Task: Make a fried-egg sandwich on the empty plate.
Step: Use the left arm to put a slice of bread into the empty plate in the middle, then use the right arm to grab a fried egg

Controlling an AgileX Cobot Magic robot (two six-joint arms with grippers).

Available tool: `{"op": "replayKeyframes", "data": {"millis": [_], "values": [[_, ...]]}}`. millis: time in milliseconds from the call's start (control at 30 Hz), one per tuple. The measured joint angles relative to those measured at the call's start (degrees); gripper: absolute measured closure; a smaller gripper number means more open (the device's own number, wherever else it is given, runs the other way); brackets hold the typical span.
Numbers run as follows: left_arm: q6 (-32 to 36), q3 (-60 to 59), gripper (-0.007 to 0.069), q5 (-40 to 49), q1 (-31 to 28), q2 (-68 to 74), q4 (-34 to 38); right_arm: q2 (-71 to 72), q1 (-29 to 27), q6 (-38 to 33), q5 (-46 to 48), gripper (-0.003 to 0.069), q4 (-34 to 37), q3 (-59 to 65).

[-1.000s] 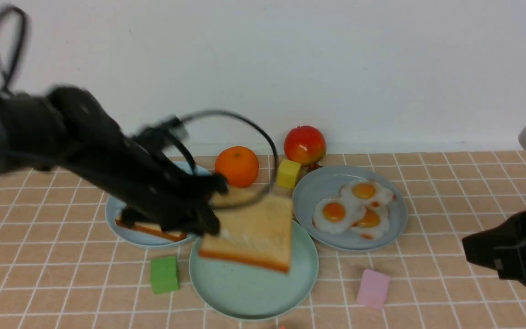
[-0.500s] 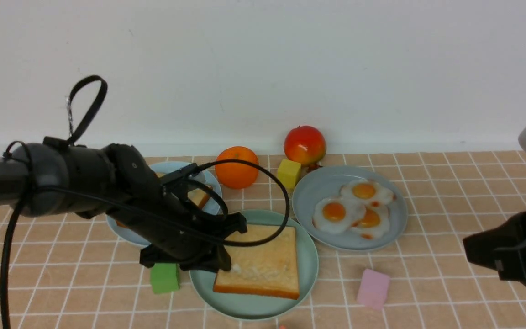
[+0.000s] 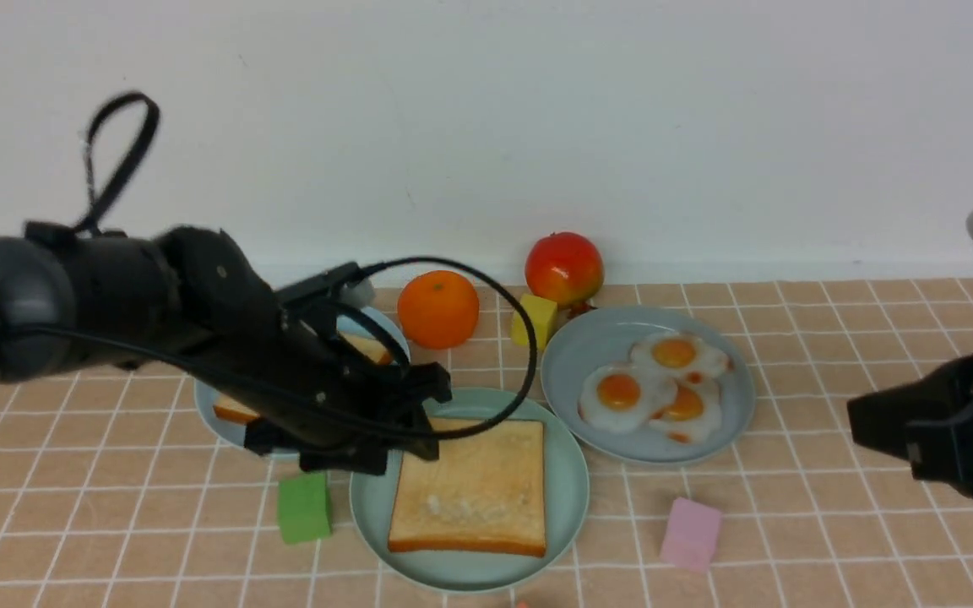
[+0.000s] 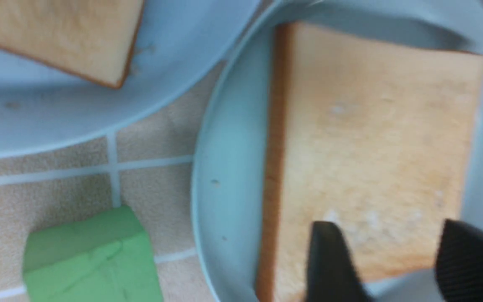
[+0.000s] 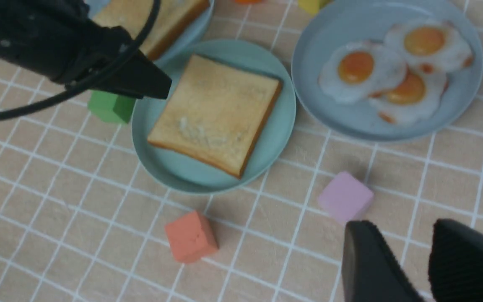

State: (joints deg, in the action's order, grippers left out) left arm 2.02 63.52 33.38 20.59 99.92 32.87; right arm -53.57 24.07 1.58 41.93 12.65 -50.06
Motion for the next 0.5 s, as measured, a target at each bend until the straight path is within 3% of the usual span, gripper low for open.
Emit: {"op": "replayKeyframes", "data": {"millis": [133, 267, 433, 467, 500], "values": [[0.00, 4.80, 0.0143, 7.11, 0.00, -3.53, -5.48, -3.74, 0.00, 0.69, 5.71, 0.0419, -2.01, -5.62], [0.32, 11.14, 0.0143, 13.65, 0.00, -7.95, -9.15, -12.39, 0.00, 7.88, 12.77, 0.0412, -6.12, -13.62], [3.08, 13.00, 0.0237, 17.58, 0.12, -14.13, -8.95, -21.43, -0.35, 11.21, 12.19, 0.0399, -8.59, -16.81], [4.57, 12.49, 0.0319, 19.01, 0.15, -17.18, -8.62, -25.48, -1.81, 11.45, 11.74, 0.0398, -7.54, -18.39], [4.98, 12.27, 0.0329, 19.12, 0.15, -17.55, -8.64, -25.91, -1.81, 11.45, 11.68, 0.0398, -7.37, -18.58]]}}
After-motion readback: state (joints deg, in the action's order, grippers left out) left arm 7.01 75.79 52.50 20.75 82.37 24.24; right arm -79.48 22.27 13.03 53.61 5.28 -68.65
